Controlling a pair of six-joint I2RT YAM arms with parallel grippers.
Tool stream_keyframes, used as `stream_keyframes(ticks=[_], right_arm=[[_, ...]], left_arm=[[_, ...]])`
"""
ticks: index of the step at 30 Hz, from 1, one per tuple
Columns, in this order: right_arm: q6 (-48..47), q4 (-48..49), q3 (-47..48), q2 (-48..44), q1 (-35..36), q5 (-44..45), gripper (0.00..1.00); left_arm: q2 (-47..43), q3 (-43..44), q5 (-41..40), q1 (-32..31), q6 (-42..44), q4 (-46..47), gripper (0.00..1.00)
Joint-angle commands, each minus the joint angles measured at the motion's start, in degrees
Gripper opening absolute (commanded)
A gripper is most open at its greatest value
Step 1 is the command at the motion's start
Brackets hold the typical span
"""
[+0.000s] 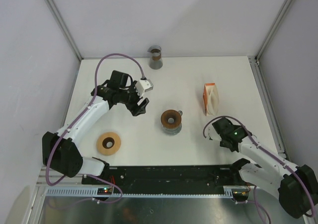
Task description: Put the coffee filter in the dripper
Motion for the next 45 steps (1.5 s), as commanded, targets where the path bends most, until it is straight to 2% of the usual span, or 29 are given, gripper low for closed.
stream_keyframes(ticks=[1, 10, 24, 30, 32, 33, 35, 41, 45], right_arm=[[-10.42, 7.57, -1.93, -3.33, -2.87, -0.81, 0.61], [-8.74, 17.72, -1.95, -4.77, -4.79, -6.11, 0.53], [-10.12, 21.95, -1.96, 2.64, -7.29, -5.07, 0.38], [-9.29, 18.93, -1.95, 3.95, -7.66, -6.81, 0.31], [-9.05, 18.68, -1.95, 4.05, -7.60, -6.69, 0.23], [-8.91, 18.49, -1.95, 4.06, -7.42, -6.45, 0.11], [-8.23, 18.33, -1.87, 3.83, -6.79, -5.40, 0.03], [-2.89, 11.32, 1.95, 1.99, -4.21, -6.22, 0.00], [6.82, 0.77, 12.89, 3.38, -0.59, -12.76, 0.00]], left_arm=[[-2.02, 0.00, 0.94, 0.51, 1.06, 0.69, 0.81], [-2.24, -0.19, 0.72, 0.57, 1.13, 0.69, 0.81], [-3.90, -0.80, 1.46, 0.62, 1.72, 0.69, 0.81], [-4.65, -0.86, 1.88, 0.62, 1.69, 0.69, 0.81], [-4.81, -0.95, 1.90, 0.62, 1.72, 0.69, 0.81], [-4.93, -0.96, 1.94, 0.62, 1.71, 0.69, 0.81], [-5.10, -0.86, 1.90, 0.62, 1.59, 0.65, 0.81], [-5.02, -0.51, 1.98, 1.01, 1.00, 0.68, 0.81], [-4.71, 0.17, 2.01, 2.04, 0.47, 0.69, 0.82]])
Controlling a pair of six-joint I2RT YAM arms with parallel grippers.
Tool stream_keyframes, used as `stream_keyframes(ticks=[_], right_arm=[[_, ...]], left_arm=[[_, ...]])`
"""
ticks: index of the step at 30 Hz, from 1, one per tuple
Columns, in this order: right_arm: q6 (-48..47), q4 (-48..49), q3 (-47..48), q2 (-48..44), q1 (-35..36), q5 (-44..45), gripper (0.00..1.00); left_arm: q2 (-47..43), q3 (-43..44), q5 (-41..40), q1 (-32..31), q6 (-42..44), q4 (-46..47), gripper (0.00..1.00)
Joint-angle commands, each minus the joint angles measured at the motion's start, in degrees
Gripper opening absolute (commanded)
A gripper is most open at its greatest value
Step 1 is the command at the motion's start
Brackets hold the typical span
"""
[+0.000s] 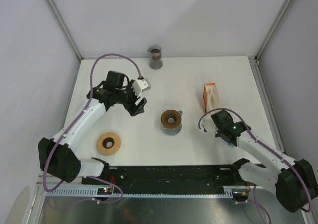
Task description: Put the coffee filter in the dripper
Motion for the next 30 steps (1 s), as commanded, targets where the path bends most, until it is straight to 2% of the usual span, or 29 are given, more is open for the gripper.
stream_keyframes(ticks=[1, 6, 10, 17, 24, 30], right_arm=[[11.74, -13.06, 14.55, 1.15, 3.85, -8.03, 0.00], [19.01, -23.95, 26.76, 5.71, 8.71, -18.29, 0.00], [23.69, -27.79, 34.54, 7.04, 11.74, -26.47, 0.00], [39.96, -25.01, 49.14, 10.05, 12.42, -36.39, 0.00], [62.34, -24.18, 65.36, 24.59, 11.92, -40.53, 0.00], [72.15, -23.39, 69.59, 31.21, 10.67, -45.03, 0.00]], left_arm=[[-1.47, 1.18, 1.44, 1.69, -0.01, 0.65, 0.82], [-1.94, 2.48, 0.81, 3.55, -1.05, 0.62, 0.83], [-2.39, 3.73, 0.81, 5.51, -2.83, 0.61, 0.84], [-2.80, 6.45, 1.08, 6.09, -7.22, 0.47, 0.84], [-3.02, 10.04, 3.56, 6.18, -14.31, 0.51, 0.84], [-5.13, 10.33, 6.78, 6.20, -16.76, 0.47, 0.84]])
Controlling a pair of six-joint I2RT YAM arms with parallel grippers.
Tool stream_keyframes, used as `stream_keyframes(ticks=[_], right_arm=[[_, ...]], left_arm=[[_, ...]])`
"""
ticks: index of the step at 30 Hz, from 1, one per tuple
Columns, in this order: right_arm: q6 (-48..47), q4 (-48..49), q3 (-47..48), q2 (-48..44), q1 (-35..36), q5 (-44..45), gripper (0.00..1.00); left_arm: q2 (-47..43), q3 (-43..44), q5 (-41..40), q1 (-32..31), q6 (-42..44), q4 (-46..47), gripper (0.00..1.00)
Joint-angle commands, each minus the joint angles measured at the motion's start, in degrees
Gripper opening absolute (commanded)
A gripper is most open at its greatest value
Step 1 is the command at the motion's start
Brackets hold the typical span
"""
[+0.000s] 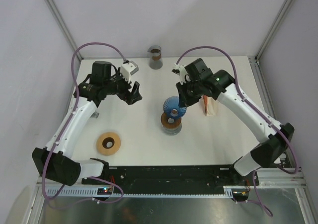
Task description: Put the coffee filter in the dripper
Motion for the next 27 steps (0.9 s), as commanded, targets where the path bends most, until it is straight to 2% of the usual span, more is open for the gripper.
stream_keyframes(ticks=[1, 18, 23, 27], right_arm=[[11.08, 0.75, 3.62, 3.08, -0.82, -5.20, 0.00], [10.78, 2.46, 2.98, 14.00, -1.68, -3.82, 0.00], [10.41, 3.13, 1.35, 14.70, -2.28, -3.83, 0.00], [10.26, 3.15, 0.75, 15.13, -2.50, -2.82, 0.00]], left_arm=[[-3.35, 2.00, 4.07, 0.43, -3.63, 0.54, 0.84], [-3.05, -1.10, 4.26, 0.48, -2.98, 0.60, 0.84], [-2.44, -1.74, 5.67, 0.44, -3.14, 0.56, 0.83], [-0.42, -1.86, 8.06, -0.28, -5.18, 0.62, 0.80]])
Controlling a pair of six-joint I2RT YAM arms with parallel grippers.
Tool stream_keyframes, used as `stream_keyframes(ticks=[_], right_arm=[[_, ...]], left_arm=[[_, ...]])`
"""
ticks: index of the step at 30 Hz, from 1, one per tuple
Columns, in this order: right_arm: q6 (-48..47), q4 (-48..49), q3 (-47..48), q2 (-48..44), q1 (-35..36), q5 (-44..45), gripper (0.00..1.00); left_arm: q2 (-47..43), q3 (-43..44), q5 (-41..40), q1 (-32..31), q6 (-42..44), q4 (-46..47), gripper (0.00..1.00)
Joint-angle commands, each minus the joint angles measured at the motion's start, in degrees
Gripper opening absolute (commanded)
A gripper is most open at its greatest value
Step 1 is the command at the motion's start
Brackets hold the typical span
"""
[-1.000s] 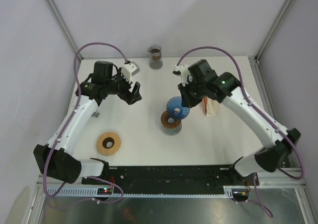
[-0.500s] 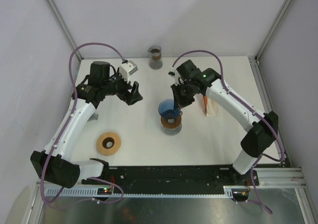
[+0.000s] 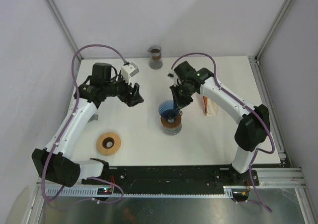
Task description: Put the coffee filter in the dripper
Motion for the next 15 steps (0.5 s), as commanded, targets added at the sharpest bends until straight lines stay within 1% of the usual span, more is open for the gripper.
stream_keyframes(ticks=[1, 6, 11, 15], right_arm=[[0.12, 1.50, -0.08, -0.05, -0.35, 1.01, 0.00], [0.25, 1.89, -1.35, -0.59, 0.10, 2.05, 0.00], [0.73, 5.56, -4.57, -2.31, 0.55, 0.78, 0.00], [0.88, 6.24, -5.66, -2.27, 1.58, 0.96, 0.00]], left_arm=[[2.13, -0.04, 3.90, -0.91, -3.45, 0.68, 0.79], [5.40, 1.86, 3.76, -6.58, -7.22, 1.05, 0.75], [8.31, 3.16, 3.40, -10.30, -9.93, 1.78, 0.74], [9.80, 2.39, 2.80, -13.18, -10.84, 2.38, 0.71]])
